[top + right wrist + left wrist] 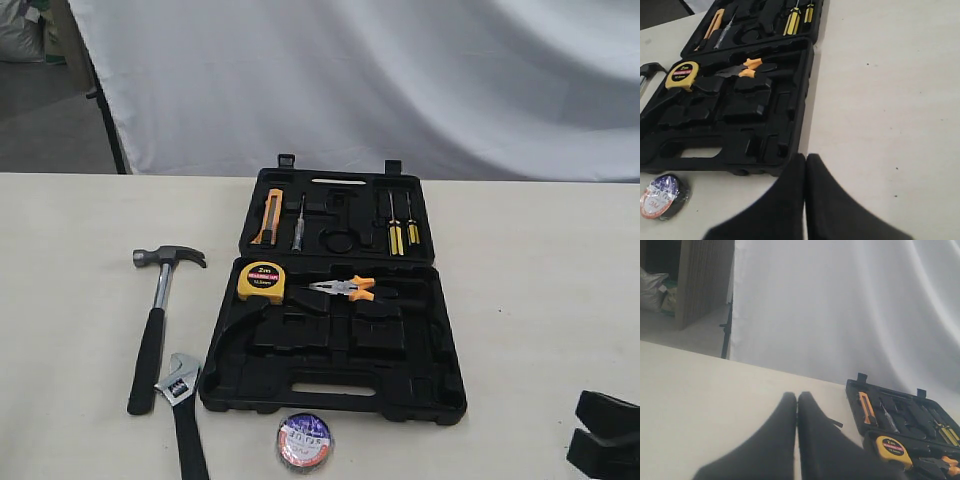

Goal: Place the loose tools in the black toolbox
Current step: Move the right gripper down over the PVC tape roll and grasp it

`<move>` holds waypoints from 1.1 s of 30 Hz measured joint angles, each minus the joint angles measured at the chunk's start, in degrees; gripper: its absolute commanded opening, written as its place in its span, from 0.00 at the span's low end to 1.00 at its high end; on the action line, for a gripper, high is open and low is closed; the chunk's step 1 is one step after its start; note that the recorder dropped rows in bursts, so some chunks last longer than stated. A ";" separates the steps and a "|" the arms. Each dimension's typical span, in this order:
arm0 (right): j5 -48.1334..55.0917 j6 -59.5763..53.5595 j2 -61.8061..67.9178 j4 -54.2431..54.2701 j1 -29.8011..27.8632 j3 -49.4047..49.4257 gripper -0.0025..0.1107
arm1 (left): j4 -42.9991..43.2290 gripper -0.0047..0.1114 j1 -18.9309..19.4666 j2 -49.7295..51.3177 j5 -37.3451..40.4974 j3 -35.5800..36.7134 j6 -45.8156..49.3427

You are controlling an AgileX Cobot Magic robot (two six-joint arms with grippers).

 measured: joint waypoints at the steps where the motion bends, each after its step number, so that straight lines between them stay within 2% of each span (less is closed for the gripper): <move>1: -1.84 0.31 1.31 0.00 1.53 0.00 0.02 | 0.00 0.05 0.00 0.00 0.00 0.00 0.00; 9: -15.64 0.92 12.16 0.00 12.80 -0.80 0.02 | 0.00 0.05 0.00 0.00 0.00 0.00 0.00; 21: -17.08 0.36 34.51 0.00 23.02 -13.36 0.02 | 0.00 0.05 0.00 0.00 0.00 0.00 0.00; 23: -17.08 0.36 38.16 0.00 23.39 -15.71 0.08 | 0.00 0.05 0.00 0.00 0.00 0.00 0.00; 28: -13.10 -0.24 44.38 0.00 23.49 -21.78 0.40 | 0.00 0.05 0.00 0.00 0.00 0.00 0.00; 31: -8.03 -1.72 46.70 -0.58 23.49 -25.69 0.51 | 0.00 0.05 0.00 0.00 0.00 0.00 0.00; 33: -3.73 -2.33 47.75 -2.52 23.64 -28.21 0.55 | 0.00 0.05 0.00 0.00 0.00 0.00 0.00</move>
